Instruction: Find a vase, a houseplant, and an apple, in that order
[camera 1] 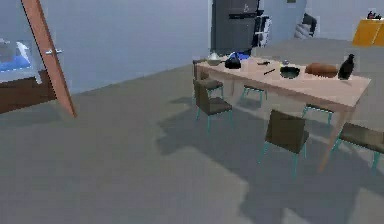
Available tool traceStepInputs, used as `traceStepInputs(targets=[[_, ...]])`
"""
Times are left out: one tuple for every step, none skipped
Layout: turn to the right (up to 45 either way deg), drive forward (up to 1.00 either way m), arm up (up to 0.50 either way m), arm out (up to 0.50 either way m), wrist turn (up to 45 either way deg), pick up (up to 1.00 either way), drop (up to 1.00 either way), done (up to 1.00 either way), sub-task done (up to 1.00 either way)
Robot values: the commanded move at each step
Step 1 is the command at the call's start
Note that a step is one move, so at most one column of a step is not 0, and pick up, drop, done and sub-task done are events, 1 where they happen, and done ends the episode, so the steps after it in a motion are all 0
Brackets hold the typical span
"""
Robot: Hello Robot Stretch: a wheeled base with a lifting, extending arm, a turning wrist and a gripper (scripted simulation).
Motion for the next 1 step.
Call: traceStepInputs(targets=[[0.0, 1.00, 0.00, 0.00, 0.0, 0.00, 0.00, 0.00, 0.00]])
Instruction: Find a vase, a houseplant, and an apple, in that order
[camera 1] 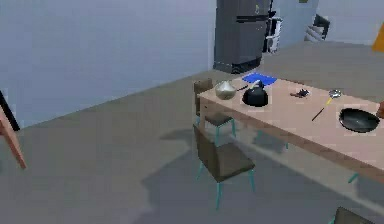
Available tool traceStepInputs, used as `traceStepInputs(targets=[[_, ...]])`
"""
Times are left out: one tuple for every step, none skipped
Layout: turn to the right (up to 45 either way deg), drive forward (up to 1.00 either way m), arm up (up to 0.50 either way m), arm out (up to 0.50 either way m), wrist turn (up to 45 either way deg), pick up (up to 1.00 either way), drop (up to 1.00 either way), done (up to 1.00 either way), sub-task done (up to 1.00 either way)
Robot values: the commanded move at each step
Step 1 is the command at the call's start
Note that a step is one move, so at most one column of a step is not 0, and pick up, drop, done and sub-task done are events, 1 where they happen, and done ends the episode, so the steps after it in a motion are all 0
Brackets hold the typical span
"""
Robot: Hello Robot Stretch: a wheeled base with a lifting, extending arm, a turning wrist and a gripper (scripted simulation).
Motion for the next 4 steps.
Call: traceStepInputs(targets=[[0.0, 0.30, 0.00, 0.00, 0.0, 0.00, 0.00, 0.00, 0.00], [12.0, 0.00, 0.00, 0.00, 0.0, 0.00, 0.00, 0.00, 0.00], [0.0, 0.00, 0.00, 0.00, 0.0, 0.00, 0.00, 0.00, 1.00], [-45.0, 0.00, 0.00, 0.00, 0.0, 0.00, 0.00, 0.00, 0.00]])
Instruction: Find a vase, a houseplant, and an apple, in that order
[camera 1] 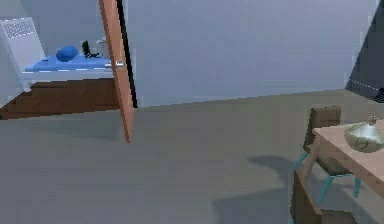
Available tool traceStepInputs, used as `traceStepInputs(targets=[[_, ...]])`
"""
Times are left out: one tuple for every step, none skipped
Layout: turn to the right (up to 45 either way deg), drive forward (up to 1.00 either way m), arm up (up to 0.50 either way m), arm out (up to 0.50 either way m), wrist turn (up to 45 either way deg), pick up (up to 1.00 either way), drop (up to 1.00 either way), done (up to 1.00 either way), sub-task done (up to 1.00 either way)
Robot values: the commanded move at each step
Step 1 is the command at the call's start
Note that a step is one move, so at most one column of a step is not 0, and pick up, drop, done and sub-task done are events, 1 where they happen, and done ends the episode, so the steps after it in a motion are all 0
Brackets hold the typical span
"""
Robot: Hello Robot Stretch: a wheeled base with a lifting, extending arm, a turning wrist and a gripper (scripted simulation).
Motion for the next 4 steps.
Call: traceStepInputs(targets=[[-9.0, 0.00, 0.00, 0.00, 0.0, 0.00, 0.00, 0.00, 0.00], [0.0, 0.75, 0.00, 0.00, 0.0, 0.00, 0.00, 0.00, 0.00], [33.0, 0.00, 0.00, 0.00, 0.0, 0.00, 0.00, 0.00, 0.00], [0.0, 1.00, 0.00, 0.00, 0.0, 0.00, 0.00, 0.00, 0.00]])
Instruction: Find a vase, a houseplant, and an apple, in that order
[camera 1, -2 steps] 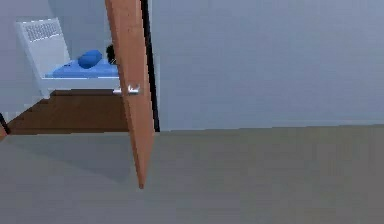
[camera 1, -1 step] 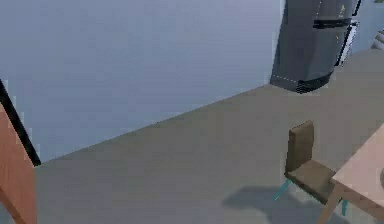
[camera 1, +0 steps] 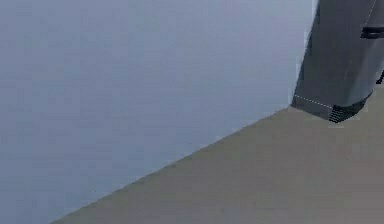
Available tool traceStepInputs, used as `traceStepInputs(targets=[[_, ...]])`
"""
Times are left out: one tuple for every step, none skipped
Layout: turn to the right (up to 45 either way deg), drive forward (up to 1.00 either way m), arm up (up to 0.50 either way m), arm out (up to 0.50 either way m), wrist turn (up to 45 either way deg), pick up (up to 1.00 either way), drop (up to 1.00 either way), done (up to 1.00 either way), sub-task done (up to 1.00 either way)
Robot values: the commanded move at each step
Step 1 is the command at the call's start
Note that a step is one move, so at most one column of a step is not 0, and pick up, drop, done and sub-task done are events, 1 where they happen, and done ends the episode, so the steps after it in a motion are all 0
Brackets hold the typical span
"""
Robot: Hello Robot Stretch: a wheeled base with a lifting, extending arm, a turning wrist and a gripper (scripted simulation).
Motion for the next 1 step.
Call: traceStepInputs(targets=[[0.0, 0.65, 0.00, 0.00, 0.0, 0.00, 0.00, 0.00, 0.00]])
